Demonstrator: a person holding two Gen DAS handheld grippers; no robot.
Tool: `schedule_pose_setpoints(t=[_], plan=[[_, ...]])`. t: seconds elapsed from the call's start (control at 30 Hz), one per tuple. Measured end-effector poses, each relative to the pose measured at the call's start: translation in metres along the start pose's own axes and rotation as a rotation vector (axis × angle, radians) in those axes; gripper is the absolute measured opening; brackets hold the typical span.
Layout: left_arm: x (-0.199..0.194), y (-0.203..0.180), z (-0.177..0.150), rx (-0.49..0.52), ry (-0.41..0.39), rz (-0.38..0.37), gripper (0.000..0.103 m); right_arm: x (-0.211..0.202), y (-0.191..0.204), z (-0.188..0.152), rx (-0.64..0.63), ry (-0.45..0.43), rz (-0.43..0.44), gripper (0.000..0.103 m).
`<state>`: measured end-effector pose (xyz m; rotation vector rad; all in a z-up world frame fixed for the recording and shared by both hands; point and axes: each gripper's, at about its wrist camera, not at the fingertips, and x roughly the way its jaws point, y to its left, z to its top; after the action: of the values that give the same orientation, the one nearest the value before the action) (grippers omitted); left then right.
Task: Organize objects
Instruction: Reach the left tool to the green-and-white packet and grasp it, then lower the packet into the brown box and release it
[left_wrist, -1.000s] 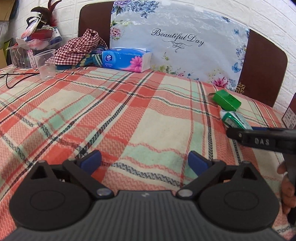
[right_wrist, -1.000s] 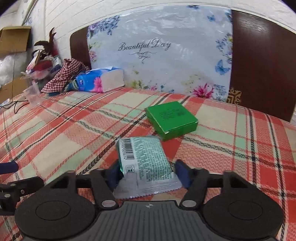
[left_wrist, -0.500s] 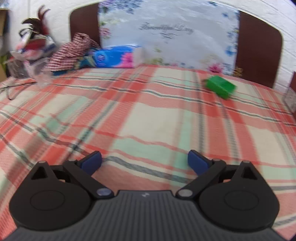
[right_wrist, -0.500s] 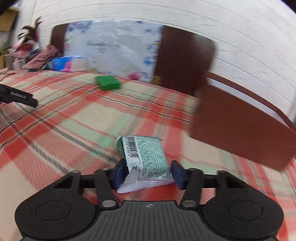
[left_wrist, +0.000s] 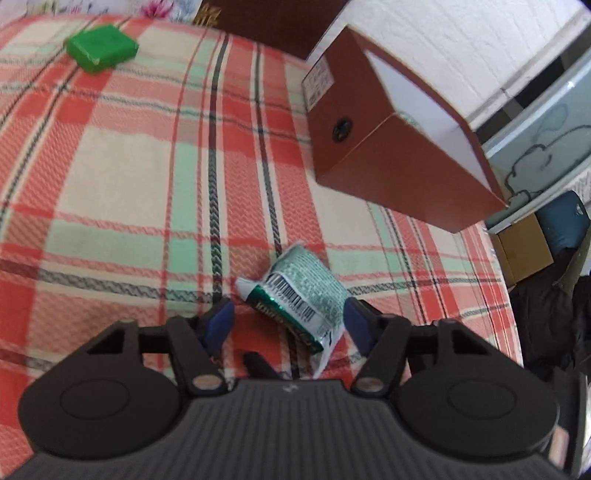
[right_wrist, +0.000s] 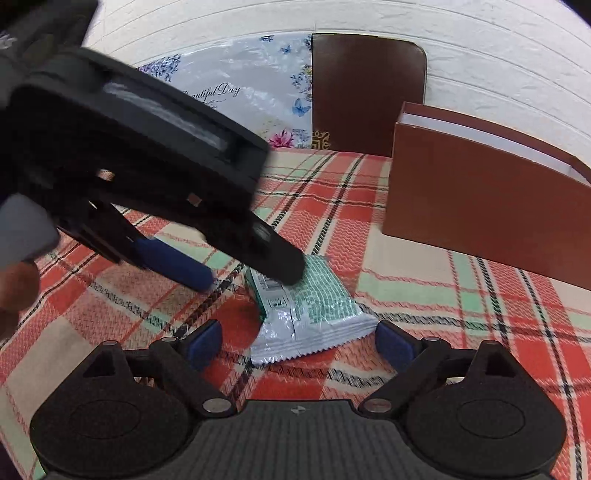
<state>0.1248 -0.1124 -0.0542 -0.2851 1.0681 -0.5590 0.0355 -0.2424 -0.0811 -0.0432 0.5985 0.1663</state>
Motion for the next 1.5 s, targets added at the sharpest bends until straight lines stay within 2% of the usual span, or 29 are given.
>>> schedule_pose_setpoints(t=[0.07,0.13,0.3,0.43,0.6,0.7,0.83,0.87,0.9,0.93,1.0,1.07,1.1,1.17,1.23,1.3,1.43,1.47,1.5], plan=[[0.004,-0.002,0.002,0.004,-0.023,0.018,0.057,0.005,0.001,0.003,0.000,0.001,0.004,0.088],[0.006,-0.004,0.003,0.016,-0.023,0.032,0.051,0.006,0.001,0.005,-0.001,-0.012,-0.002,0.061],[0.005,-0.009,0.010,0.033,-0.017,0.024,0.045,0.003,0.001,0.003,0.016,-0.047,-0.001,0.049],[-0.008,-0.040,0.015,0.127,-0.067,0.011,0.043,-0.011,-0.006,0.001,0.067,-0.130,-0.022,0.047],[-0.026,-0.096,0.041,0.273,-0.170,-0.080,0.043,-0.042,-0.023,0.014,0.073,-0.329,-0.142,0.047],[-0.021,-0.133,0.064,0.362,-0.226,-0.097,0.043,-0.051,-0.047,0.033,0.077,-0.436,-0.203,0.047],[0.006,-0.161,0.099,0.401,-0.252,-0.089,0.046,-0.039,-0.087,0.062,0.080,-0.481,-0.269,0.046],[0.016,-0.166,0.108,0.410,-0.264,-0.062,0.051,-0.032,-0.097,0.070,0.087,-0.479,-0.281,0.046],[0.027,-0.168,0.115,0.422,-0.287,-0.007,0.065,-0.021,-0.107,0.077,0.088,-0.466,-0.299,0.048],[0.037,-0.169,0.120,0.429,-0.318,0.072,0.070,-0.008,-0.116,0.085,0.086,-0.436,-0.322,0.057],[0.054,-0.164,0.126,0.418,-0.336,0.212,0.072,0.024,-0.133,0.094,0.090,-0.343,-0.384,0.068],[0.052,-0.158,0.118,0.453,-0.368,0.207,0.073,0.030,-0.145,0.090,0.166,-0.362,-0.365,0.071],[0.051,-0.157,0.112,0.480,-0.370,0.208,0.074,0.026,-0.145,0.086,0.169,-0.376,-0.365,0.070],[0.052,-0.154,0.100,0.512,-0.360,0.232,0.074,0.014,-0.139,0.072,0.158,-0.441,-0.400,0.078],[0.049,-0.146,0.093,0.487,-0.339,0.228,0.074,0.004,-0.132,0.061,0.144,-0.482,-0.419,0.078],[0.034,-0.135,0.082,0.439,-0.365,0.207,0.074,-0.006,-0.126,0.055,0.148,-0.496,-0.432,0.078],[0.008,-0.117,0.062,0.400,-0.383,0.204,0.074,-0.026,-0.116,0.036,0.187,-0.477,-0.407,0.078],[0.002,-0.112,0.054,0.395,-0.388,0.220,0.074,-0.018,-0.120,0.032,0.204,-0.454,-0.391,0.078],[-0.001,-0.105,0.049,0.393,-0.387,0.244,0.074,-0.027,-0.107,0.021,0.223,-0.427,-0.370,0.078]])
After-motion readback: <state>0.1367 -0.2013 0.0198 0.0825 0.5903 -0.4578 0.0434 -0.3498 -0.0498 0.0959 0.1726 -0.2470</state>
